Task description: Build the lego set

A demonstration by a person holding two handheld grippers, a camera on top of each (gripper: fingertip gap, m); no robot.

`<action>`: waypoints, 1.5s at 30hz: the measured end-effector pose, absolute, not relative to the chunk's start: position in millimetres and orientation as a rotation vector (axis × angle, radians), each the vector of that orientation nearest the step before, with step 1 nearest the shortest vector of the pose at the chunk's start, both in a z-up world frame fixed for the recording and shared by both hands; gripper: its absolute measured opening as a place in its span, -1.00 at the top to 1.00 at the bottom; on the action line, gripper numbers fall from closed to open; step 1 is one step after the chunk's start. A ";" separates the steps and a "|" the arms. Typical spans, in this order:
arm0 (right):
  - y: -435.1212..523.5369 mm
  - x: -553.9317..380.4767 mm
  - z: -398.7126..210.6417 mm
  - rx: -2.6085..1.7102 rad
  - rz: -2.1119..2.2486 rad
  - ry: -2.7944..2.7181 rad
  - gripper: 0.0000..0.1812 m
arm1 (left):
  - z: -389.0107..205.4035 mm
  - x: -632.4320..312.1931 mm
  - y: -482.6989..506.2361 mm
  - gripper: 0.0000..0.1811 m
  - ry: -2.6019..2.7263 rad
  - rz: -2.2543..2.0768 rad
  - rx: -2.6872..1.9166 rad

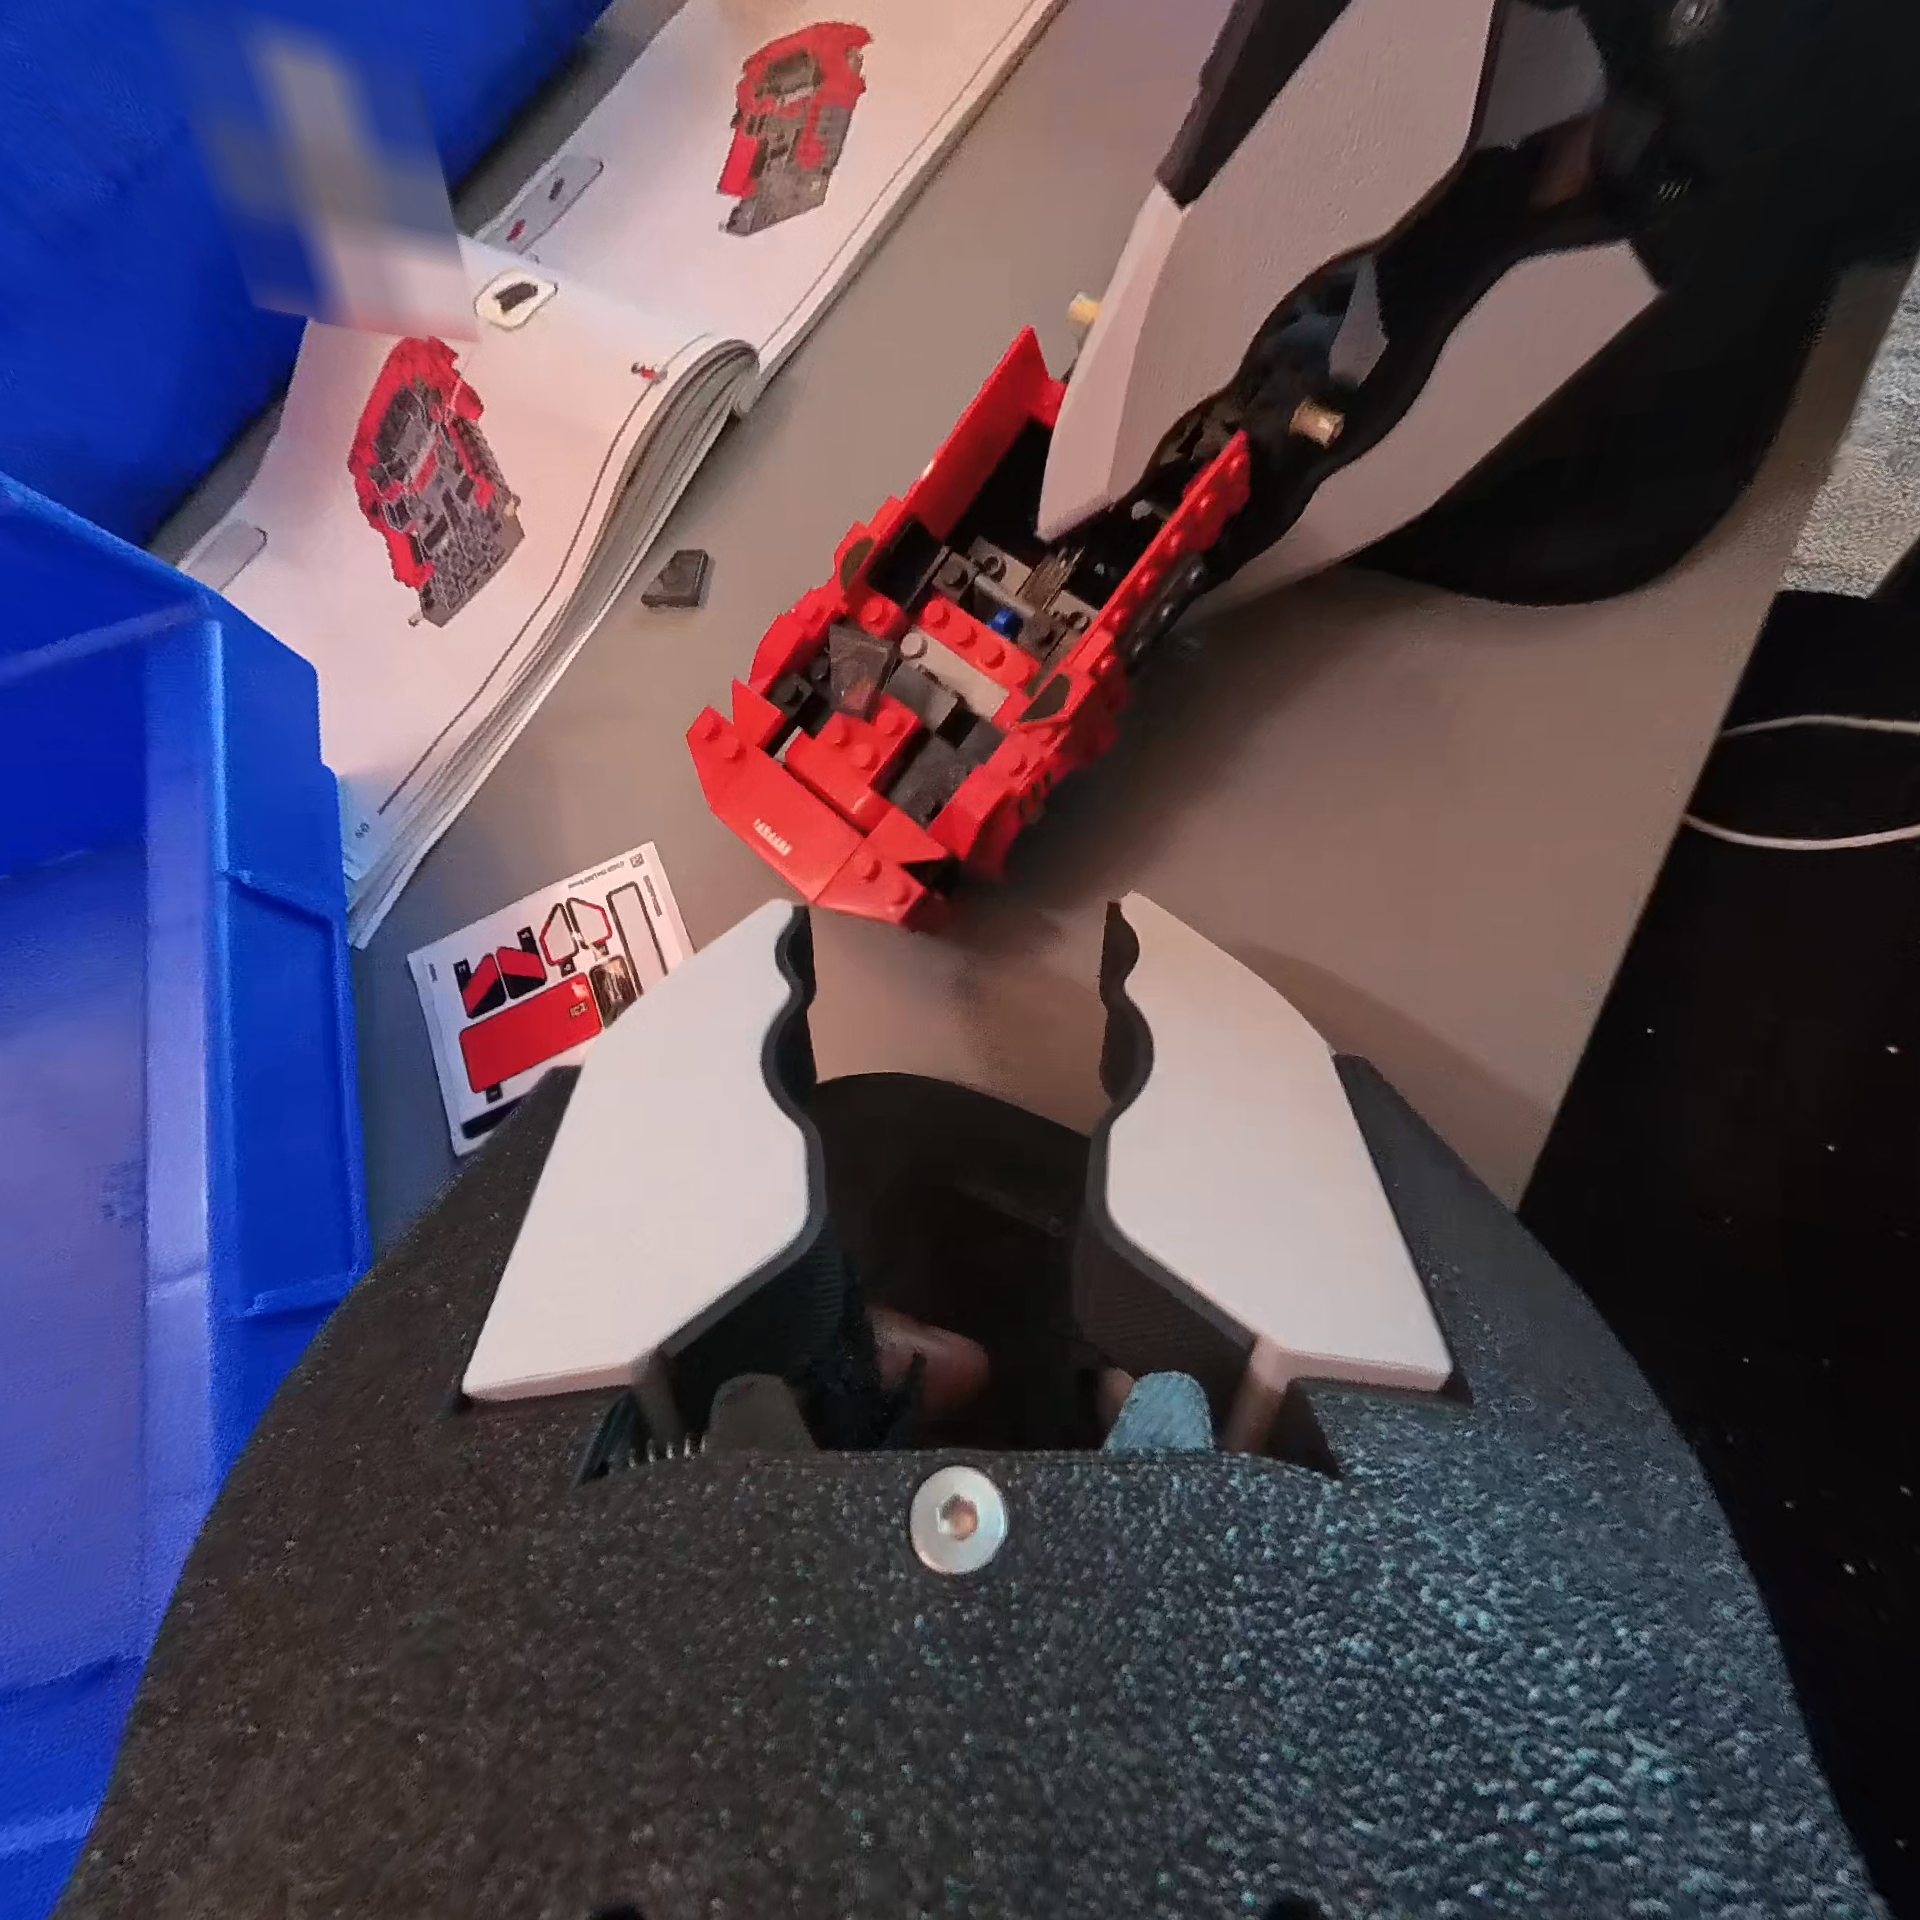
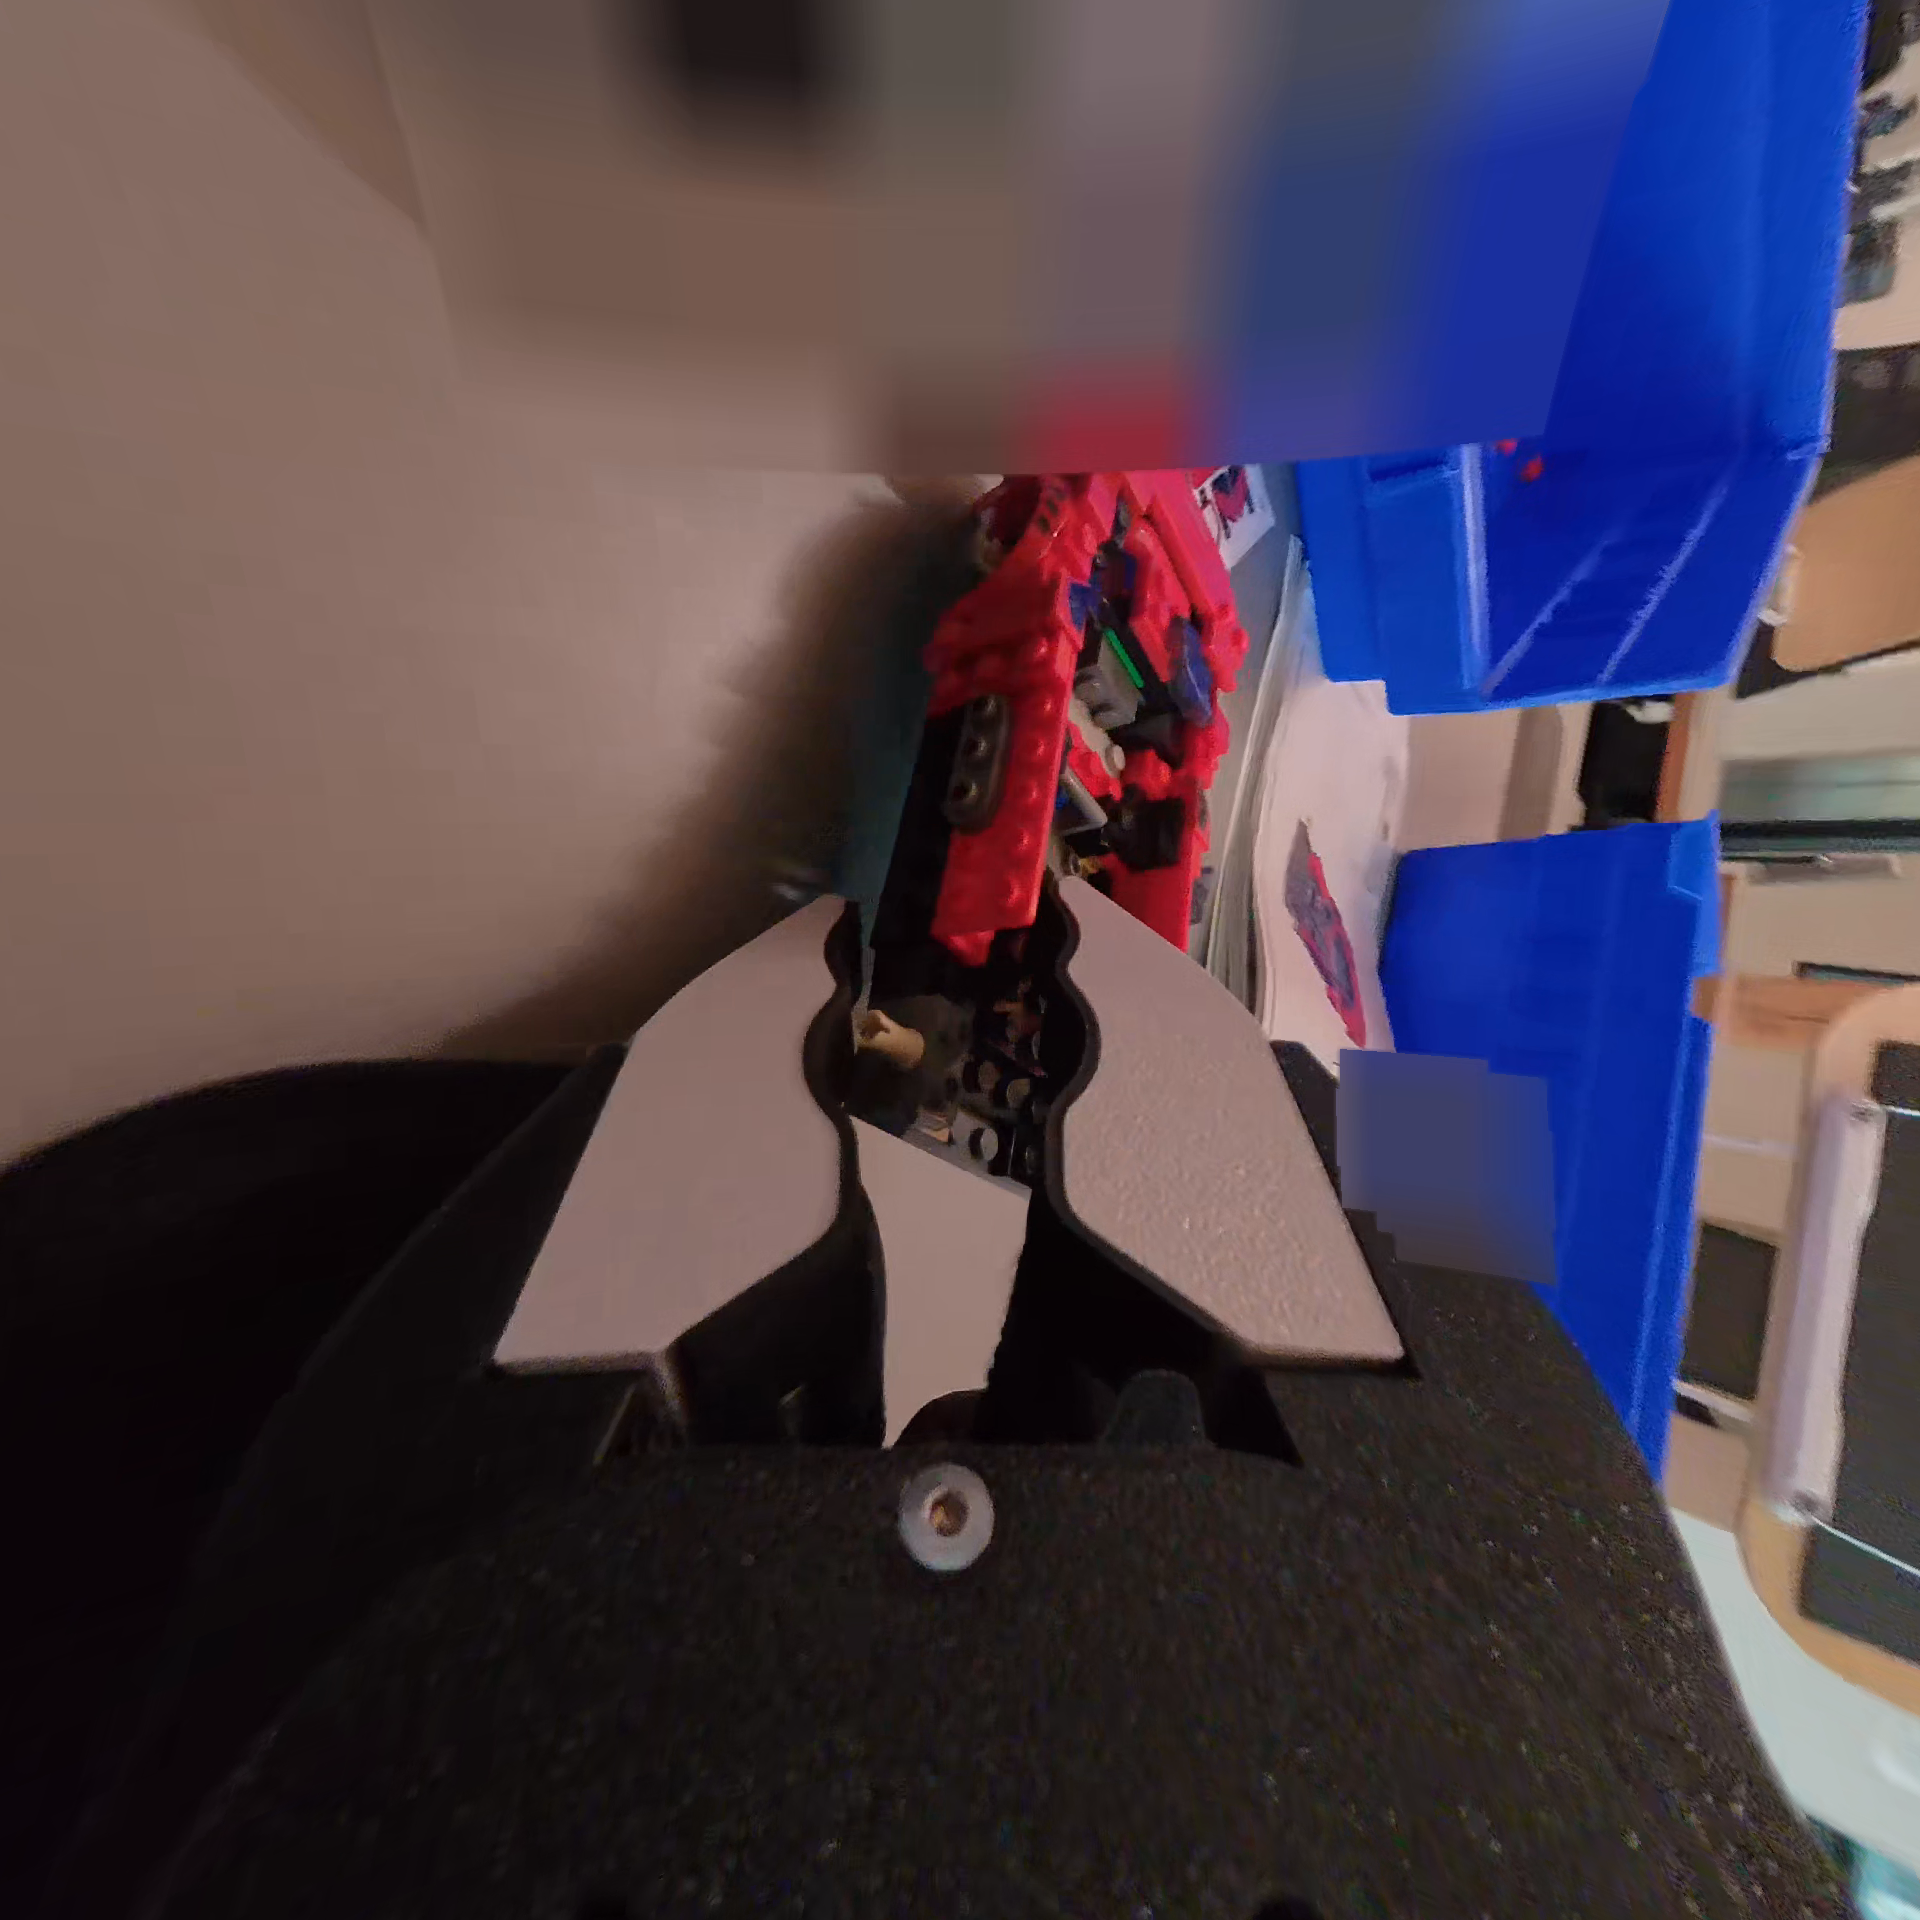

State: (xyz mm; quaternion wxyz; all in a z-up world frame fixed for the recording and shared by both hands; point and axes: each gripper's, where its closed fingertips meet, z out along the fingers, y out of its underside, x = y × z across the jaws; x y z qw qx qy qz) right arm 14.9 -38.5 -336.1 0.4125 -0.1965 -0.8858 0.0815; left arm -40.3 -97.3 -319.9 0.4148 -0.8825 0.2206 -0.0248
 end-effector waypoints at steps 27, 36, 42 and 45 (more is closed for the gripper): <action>-27.4 -16.8 -309.0 -0.766 1.118 -2.394 0.78 | -345.0 -38.9 -78.6 0.50 0.471 -0.181 -2.350; -38.8 -35.1 -322.1 -0.598 1.149 -2.487 0.80 | -345.6 -34.6 -80.3 0.55 0.534 -0.147 -2.330; -35.3 -36.0 -327.7 -0.559 1.154 -2.508 0.80 | -322.4 -39.1 -73.8 0.47 0.528 -0.128 -2.181; -36.4 -36.6 -329.3 -0.549 1.136 -2.509 0.82 | -318.6 -41.3 -70.5 0.57 0.635 -0.047 -2.109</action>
